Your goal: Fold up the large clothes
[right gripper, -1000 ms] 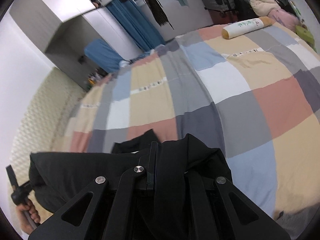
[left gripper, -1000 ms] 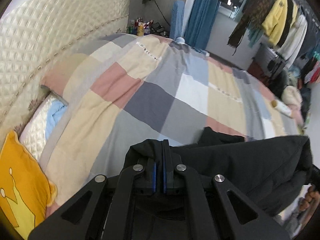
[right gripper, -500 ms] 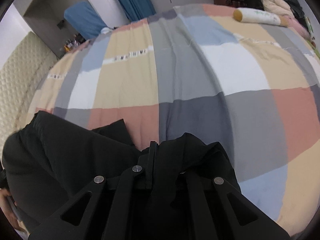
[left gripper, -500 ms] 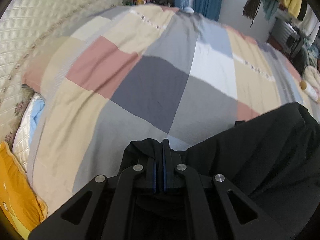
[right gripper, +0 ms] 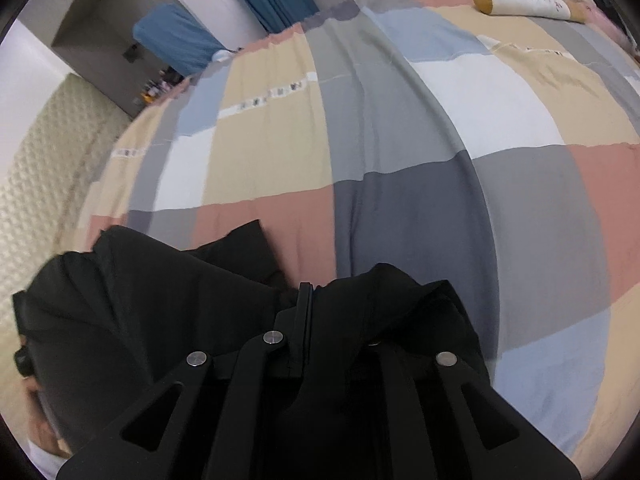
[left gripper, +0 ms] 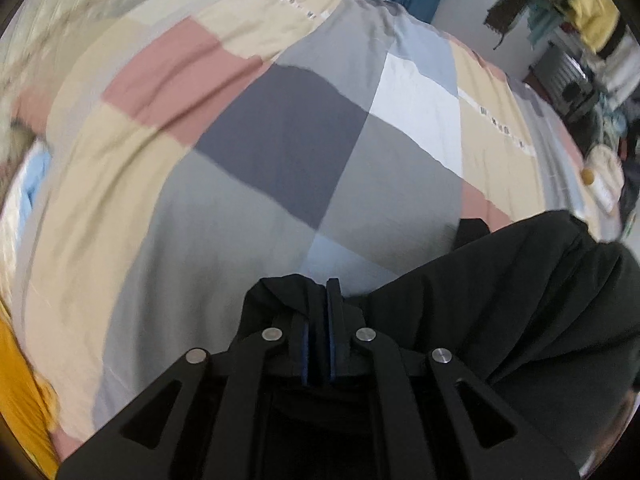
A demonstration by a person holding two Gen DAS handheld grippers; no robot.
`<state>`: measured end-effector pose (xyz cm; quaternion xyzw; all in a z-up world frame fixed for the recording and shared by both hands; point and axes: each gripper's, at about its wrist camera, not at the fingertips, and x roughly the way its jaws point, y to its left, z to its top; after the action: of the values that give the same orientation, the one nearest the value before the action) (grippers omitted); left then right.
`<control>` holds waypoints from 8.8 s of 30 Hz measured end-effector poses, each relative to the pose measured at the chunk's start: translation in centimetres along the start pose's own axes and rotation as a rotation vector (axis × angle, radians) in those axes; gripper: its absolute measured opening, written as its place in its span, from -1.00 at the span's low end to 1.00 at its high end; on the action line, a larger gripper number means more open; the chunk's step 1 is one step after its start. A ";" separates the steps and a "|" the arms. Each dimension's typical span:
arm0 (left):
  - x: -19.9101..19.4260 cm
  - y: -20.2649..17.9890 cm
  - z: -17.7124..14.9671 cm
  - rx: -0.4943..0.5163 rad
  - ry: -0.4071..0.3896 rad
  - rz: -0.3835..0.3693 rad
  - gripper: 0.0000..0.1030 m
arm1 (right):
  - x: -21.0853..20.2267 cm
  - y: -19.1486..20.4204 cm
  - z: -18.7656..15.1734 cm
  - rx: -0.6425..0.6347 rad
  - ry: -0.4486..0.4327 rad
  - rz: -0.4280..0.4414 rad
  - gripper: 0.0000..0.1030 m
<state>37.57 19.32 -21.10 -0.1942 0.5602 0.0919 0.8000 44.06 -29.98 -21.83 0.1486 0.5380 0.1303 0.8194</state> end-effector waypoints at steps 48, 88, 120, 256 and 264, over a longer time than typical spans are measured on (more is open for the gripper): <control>1.3 -13.5 -6.3 0.395 -0.415 0.014 0.59 | 5.1 13.2 -5.2 -0.319 -0.309 -0.040 0.67; -6.2 7.0 -15.9 0.082 -0.444 -0.296 -0.38 | -7.0 -1.8 -13.3 -0.131 -0.252 0.016 -0.71; -10.8 8.2 -20.4 0.096 -0.405 -0.095 0.57 | -13.7 0.5 -18.0 -0.164 -0.330 -0.166 0.33; -24.1 -3.4 -34.4 0.305 -0.613 -0.146 0.99 | -26.8 13.9 -35.4 -0.344 -0.654 0.003 1.00; -24.4 -3.0 -34.4 0.303 -0.621 -0.131 1.00 | -26.5 13.9 -35.4 -0.349 -0.648 -0.006 1.00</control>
<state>0.36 4.08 -8.01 -0.0716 0.2835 0.0108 0.9562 0.47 -23.40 -7.48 0.0387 0.2205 0.1640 0.9607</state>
